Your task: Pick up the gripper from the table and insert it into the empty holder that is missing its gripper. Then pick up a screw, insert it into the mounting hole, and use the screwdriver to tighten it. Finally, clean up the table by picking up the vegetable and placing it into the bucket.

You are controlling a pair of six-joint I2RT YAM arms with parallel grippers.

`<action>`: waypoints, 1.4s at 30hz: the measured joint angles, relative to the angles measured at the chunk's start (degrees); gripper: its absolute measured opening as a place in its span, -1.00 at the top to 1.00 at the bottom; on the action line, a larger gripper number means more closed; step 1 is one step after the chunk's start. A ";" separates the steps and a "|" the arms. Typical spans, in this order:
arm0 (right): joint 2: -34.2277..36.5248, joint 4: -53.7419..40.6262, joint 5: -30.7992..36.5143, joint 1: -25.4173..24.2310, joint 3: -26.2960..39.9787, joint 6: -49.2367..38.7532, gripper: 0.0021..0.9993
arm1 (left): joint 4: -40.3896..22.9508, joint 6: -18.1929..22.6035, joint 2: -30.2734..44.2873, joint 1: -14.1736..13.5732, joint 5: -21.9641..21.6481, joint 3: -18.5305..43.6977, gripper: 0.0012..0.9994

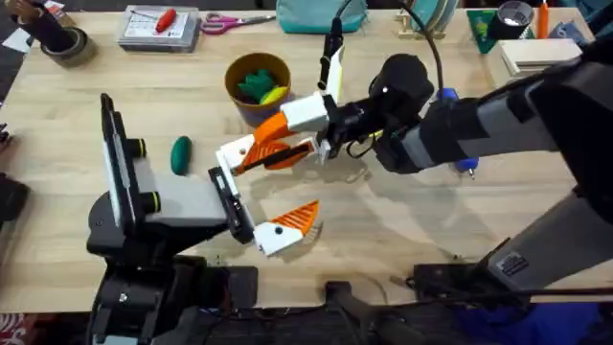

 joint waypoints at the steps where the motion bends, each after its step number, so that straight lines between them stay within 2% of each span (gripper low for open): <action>1: 0.00 0.11 0.00 0.05 0.01 -0.18 -0.94 | 0.00 0.00 -0.01 0.00 0.02 0.00 -0.97; 3: 0.00 0.03 0.00 0.10 0.03 -0.20 -0.99 | 0.00 0.00 -0.01 0.00 0.02 0.00 -0.97; 20: 0.00 0.04 -0.03 -0.19 0.05 -0.22 -0.99 | 0.00 0.00 -0.01 0.00 0.02 0.00 -0.97; 29: -0.12 -1.24 -2.02 -4.27 0.05 -0.26 -0.99 | 0.00 0.00 0.00 0.00 0.02 0.00 -0.97; 37: -5.30 -14.92 -4.95 -11.89 0.05 -5.74 -0.99 | 0.00 0.00 0.01 0.00 0.02 0.00 -0.97; 38: -8.39 -23.69 -5.73 -15.08 0.08 -10.77 -0.99 | 0.00 0.00 0.00 0.00 0.02 0.00 -0.97; 42: -13.26 -38.90 -6.10 -18.99 0.12 -20.32 -0.99 | -0.02 0.00 -0.01 0.00 0.02 0.00 -0.97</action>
